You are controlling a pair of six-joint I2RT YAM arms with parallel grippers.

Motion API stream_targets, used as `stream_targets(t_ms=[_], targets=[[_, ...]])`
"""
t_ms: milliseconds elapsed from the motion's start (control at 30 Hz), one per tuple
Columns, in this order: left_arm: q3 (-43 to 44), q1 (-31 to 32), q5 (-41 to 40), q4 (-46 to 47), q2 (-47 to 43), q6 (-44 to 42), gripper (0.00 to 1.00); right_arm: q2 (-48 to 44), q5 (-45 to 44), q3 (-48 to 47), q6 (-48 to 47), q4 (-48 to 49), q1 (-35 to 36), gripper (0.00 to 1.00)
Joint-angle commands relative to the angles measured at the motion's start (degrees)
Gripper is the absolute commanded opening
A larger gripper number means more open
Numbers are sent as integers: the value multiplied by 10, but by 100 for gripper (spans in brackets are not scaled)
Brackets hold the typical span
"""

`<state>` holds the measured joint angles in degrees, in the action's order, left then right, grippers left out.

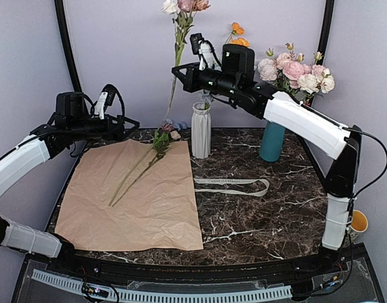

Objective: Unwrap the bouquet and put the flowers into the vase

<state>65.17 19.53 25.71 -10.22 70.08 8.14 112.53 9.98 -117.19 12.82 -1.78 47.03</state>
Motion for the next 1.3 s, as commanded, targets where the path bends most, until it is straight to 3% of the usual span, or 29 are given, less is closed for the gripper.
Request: stream_targets(t_ms=[0,133,367,1100,1133,1267], targets=[[-46,1,-85,21,-41,-9,90,-21,-145,-42,-101,19,-15,0],[-48,1,-69,25,-35,-5,88,-2,-211,-84,-143,0,-34,0],[-37,1,-51,20,-22,-5,86,8,-238,-72,-146,-1,-74,0],[-5,1,-52,-4,30,-39,84,84,-195,-23,-99,37,-90,0],[-6,1,-54,-6,31,-41,84,83,-194,-18,-94,37,-90,2],[-4,0,-62,-17,35,-45,84,80,-189,-10,-71,22,-91,32]])
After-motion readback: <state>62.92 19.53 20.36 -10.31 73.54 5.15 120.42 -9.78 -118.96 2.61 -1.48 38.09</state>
